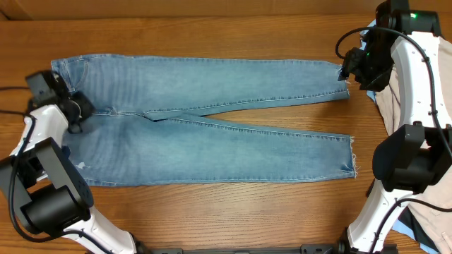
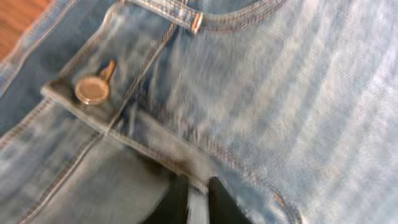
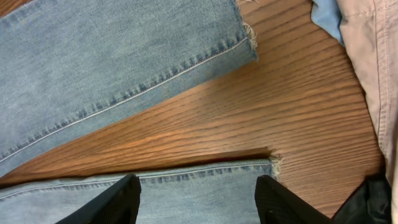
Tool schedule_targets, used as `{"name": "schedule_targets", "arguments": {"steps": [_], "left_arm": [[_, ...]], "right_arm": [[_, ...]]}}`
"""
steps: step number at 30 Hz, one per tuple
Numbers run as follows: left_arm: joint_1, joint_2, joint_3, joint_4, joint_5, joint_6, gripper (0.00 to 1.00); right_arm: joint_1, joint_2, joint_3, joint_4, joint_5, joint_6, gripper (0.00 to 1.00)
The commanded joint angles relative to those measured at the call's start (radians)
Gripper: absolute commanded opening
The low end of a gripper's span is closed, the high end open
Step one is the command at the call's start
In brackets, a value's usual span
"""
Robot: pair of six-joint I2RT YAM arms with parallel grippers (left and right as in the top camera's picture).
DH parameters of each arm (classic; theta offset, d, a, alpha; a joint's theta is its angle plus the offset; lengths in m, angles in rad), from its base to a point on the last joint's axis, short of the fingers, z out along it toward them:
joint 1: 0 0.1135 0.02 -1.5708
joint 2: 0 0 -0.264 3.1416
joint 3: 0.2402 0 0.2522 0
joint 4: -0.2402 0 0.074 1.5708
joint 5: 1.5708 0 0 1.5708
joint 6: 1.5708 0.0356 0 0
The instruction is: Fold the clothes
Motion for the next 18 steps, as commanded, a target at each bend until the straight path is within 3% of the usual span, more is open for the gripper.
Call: {"name": "schedule_targets", "arguments": {"steps": [1, 4, 7, 12, 18], "left_arm": [[-0.008, 0.006, 0.109, -0.193, -0.001, 0.037, 0.21], [-0.012, 0.007, 0.154, -0.559, 0.011, -0.051, 0.09], [-0.016, 0.007, 0.086, -0.603, 0.011, -0.079, 0.09], [-0.016, 0.008, -0.139, -0.33, -0.005, -0.095, 0.09], [-0.013, 0.013, -0.229, -0.031, -0.115, -0.128, 0.13]], "right_arm": [[-0.002, -0.009, 0.0, 0.002, -0.005, -0.005, 0.63], [-0.002, -0.009, 0.0, -0.005, -0.005, -0.005, 0.63], [-0.002, -0.009, 0.0, -0.005, -0.005, -0.005, 0.63], [-0.002, -0.009, 0.0, -0.011, -0.005, -0.005, 0.63], [-0.002, -0.009, 0.0, -0.012, -0.006, -0.005, 0.63]]}}
